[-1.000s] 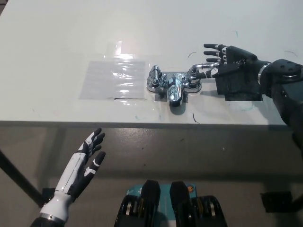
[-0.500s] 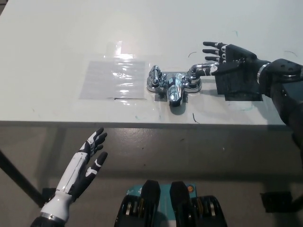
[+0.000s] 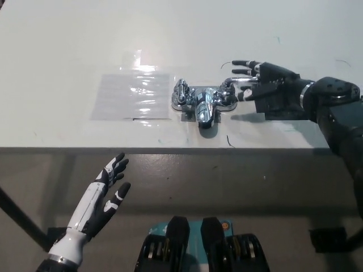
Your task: The faucet is at the center of the desk and the robot turn off the faucet by turning the right faucet handle using the right hand
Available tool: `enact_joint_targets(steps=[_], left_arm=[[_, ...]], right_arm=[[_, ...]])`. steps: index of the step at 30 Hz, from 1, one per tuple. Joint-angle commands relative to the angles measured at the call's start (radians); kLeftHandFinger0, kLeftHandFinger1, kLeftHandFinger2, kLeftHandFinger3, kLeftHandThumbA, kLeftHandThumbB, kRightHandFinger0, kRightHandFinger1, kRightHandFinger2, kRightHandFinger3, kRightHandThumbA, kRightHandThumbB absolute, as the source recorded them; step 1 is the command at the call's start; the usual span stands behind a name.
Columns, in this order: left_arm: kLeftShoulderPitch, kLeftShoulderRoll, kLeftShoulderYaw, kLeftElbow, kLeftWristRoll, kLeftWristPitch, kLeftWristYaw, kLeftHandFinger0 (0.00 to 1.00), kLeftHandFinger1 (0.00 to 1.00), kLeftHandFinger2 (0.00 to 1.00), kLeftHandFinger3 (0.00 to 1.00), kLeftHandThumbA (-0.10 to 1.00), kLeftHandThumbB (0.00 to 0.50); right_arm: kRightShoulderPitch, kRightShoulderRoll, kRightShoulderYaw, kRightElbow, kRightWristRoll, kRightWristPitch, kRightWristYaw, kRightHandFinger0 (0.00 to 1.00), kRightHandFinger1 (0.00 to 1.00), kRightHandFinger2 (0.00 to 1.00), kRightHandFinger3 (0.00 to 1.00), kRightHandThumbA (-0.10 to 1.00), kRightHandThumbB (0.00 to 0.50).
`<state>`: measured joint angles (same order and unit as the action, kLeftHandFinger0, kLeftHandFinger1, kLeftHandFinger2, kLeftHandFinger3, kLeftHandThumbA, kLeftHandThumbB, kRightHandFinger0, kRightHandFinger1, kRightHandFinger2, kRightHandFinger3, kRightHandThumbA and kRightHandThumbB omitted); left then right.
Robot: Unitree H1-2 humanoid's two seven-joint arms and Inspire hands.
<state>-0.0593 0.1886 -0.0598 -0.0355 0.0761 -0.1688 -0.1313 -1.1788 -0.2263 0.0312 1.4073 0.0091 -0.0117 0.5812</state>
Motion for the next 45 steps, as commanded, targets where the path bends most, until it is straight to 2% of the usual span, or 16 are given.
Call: enact_joint_targets(steps=[1, 3, 11, 14, 17, 22, 24, 29, 36, 39, 45], left_arm=[[-0.015, 0.01, 0.001, -0.034, -0.01, -0.005, -0.012, 1.0, 1.0, 1.0, 1.0, 0.85, 0.223], [-0.019, 0.012, 0.0, -0.031, -0.006, -0.013, -0.012, 1.0, 1.0, 1.0, 1.0, 0.85, 0.217], [-0.026, 0.013, 0.002, -0.02, -0.013, -0.022, -0.013, 1.0, 1.0, 1.0, 1.0, 0.84, 0.221], [-0.026, 0.014, 0.002, -0.017, -0.015, -0.028, -0.015, 1.0, 1.0, 1.0, 1.0, 0.84, 0.212], [-0.027, 0.014, 0.002, -0.018, -0.01, -0.021, -0.014, 1.0, 1.0, 1.0, 1.0, 0.85, 0.221], [-0.025, 0.014, 0.003, -0.018, -0.017, -0.021, -0.015, 1.0, 1.0, 1.0, 1.0, 0.86, 0.229], [-0.025, 0.015, 0.001, -0.018, -0.006, -0.027, -0.012, 1.0, 1.0, 1.0, 1.0, 0.86, 0.224], [-0.024, 0.012, 0.004, -0.024, -0.015, -0.015, -0.012, 1.0, 1.0, 1.0, 1.0, 0.86, 0.22], [-0.017, 0.014, 0.005, -0.027, -0.013, -0.016, -0.012, 1.0, 1.0, 1.0, 1.0, 0.86, 0.216], [-0.016, 0.015, 0.005, -0.031, -0.016, -0.013, -0.014, 1.0, 1.0, 1.0, 1.0, 0.86, 0.217], [-0.015, 0.016, 0.006, -0.034, -0.016, -0.011, -0.014, 1.0, 1.0, 1.0, 1.0, 0.86, 0.219]], right_arm=[[0.002, 0.035, 0.042, -0.02, -0.028, -0.005, 0.104, 1.0, 1.0, 1.0, 1.0, 1.0, 0.444], [0.015, 0.033, 0.056, -0.029, -0.032, -0.025, 0.115, 1.0, 1.0, 1.0, 1.0, 1.0, 0.432], [0.041, 0.024, 0.069, -0.089, -0.005, -0.041, 0.17, 1.0, 1.0, 1.0, 1.0, 1.0, 0.439], [0.061, 0.021, 0.06, -0.157, 0.02, -0.045, 0.204, 1.0, 1.0, 1.0, 1.0, 1.0, 0.405], [0.088, 0.021, 0.047, -0.258, 0.054, -0.013, 0.229, 1.0, 1.0, 1.0, 1.0, 1.0, 0.383], [0.129, 0.025, 0.048, -0.418, 0.085, 0.049, 0.242, 1.0, 1.0, 1.0, 1.0, 1.0, 0.381], [0.143, 0.027, 0.052, -0.485, 0.09, 0.081, 0.228, 1.0, 1.0, 1.0, 1.0, 1.0, 0.4], [0.173, 0.052, 0.042, -0.595, 0.092, 0.137, 0.149, 1.0, 1.0, 1.0, 1.0, 1.0, 0.371], [0.233, 0.13, 0.04, -0.699, 0.01, 0.142, -0.088, 1.0, 1.0, 1.0, 1.0, 1.0, 0.333], [0.239, 0.152, 0.037, -0.71, 0.008, 0.129, -0.126, 1.0, 1.0, 1.0, 1.0, 1.0, 0.263], [0.24, 0.195, -0.002, -0.689, 0.034, 0.123, -0.19, 1.0, 1.0, 1.0, 1.0, 1.0, 0.264]])
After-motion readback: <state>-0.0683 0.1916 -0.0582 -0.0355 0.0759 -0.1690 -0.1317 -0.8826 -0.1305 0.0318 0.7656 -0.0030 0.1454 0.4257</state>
